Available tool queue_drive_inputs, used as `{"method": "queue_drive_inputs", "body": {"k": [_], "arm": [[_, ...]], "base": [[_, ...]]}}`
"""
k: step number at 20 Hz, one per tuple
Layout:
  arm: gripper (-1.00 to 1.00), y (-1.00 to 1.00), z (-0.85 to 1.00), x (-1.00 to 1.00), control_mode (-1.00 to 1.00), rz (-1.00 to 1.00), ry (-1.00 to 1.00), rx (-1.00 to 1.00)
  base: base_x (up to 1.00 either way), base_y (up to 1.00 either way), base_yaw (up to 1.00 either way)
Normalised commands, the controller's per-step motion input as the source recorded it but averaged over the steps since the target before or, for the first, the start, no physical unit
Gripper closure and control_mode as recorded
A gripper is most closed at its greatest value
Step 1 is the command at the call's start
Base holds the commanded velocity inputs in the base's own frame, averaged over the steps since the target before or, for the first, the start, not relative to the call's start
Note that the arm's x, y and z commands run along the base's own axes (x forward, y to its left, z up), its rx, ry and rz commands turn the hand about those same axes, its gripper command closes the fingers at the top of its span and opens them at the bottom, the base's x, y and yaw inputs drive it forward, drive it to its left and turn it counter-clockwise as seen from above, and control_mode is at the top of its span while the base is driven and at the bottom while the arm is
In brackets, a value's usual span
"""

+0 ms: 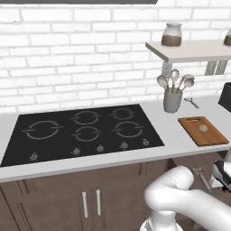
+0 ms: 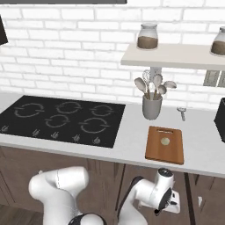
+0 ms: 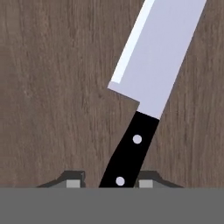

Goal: Place the appropriate cutting tool for cutting the garlic skin on the cutting board.

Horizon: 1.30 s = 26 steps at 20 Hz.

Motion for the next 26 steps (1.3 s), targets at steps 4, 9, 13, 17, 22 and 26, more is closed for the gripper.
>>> {"method": "queue_drive_inputs", "body": {"k": [4, 9, 13, 17, 22, 26], "arm": [[1.0, 0.0, 0.38, -0.54, -1.0, 0.01, 0.0, 0.0], [1.0, -0.02, 0.98, -0.72, -1.0, 0.02, 0.0, 0.0], [1.0, 0.04, 1.0, -0.9, -1.0, 0.0, -0.01, 0.0], [1.0, 0.01, 1.0, -0.52, -1.0, 0.0, 0.0, 0.01], [1.0, 0.0, 1.0, -0.09, -1.0, 0.0, 0.0, 0.01], [1.0, -0.04, 1.0, 0.51, -1.0, 0.0, 0.0, 0.0]], "base": [[0.0, 0.0, 0.0], [0.0, 0.0, 0.0], [0.0, 0.0, 0.0], [0.0, 0.0, 0.0], [0.0, 0.0, 0.0], [0.0, 0.0, 0.0]]}}
